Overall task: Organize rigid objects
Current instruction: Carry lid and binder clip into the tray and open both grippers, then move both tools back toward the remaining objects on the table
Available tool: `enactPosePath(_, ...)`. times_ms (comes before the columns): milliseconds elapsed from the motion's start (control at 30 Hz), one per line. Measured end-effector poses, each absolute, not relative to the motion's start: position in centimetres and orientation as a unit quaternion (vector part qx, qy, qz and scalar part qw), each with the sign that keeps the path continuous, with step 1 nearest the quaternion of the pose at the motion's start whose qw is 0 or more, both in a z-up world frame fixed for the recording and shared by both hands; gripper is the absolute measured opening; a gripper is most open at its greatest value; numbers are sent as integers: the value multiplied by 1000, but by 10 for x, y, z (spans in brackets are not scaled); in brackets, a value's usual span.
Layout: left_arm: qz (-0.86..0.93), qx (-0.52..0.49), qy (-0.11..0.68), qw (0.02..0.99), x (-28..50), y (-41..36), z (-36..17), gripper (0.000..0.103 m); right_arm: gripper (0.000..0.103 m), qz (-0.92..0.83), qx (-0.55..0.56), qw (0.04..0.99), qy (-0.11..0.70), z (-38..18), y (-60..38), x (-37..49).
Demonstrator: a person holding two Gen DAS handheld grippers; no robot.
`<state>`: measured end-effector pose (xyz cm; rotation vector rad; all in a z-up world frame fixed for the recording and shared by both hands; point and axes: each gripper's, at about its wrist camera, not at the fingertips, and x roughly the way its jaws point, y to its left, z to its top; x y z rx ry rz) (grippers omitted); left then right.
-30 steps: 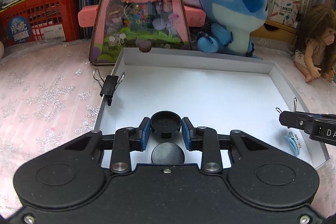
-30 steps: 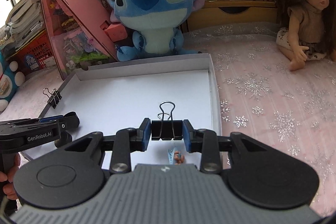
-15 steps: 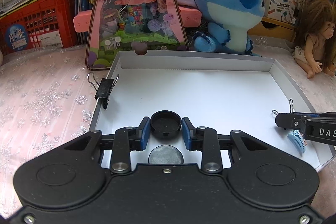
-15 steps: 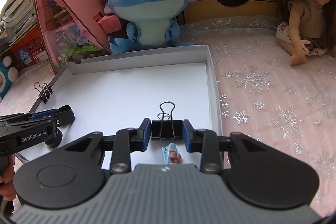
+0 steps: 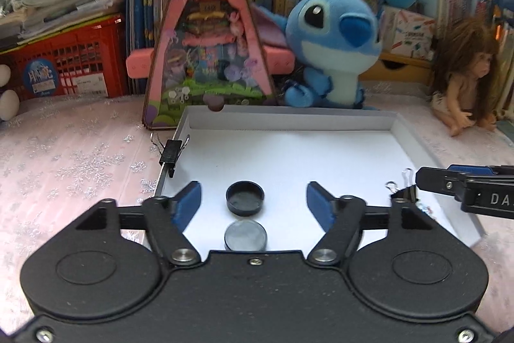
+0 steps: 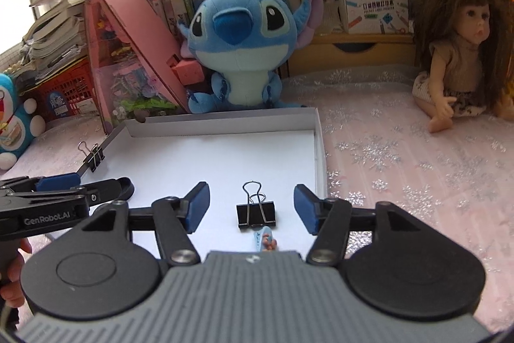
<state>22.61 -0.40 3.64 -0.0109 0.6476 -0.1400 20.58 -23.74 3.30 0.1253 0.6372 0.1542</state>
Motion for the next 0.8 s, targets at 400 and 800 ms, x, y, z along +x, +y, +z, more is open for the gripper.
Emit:
enactPosePath(400,-107,-11,279,954,146,-15,49,76,83,96,48,954,279,41,-241,144)
enactPosePath(800,-111,-14,280,953,83,-13,33,77,83,100,50,958,265,30,-255,92)
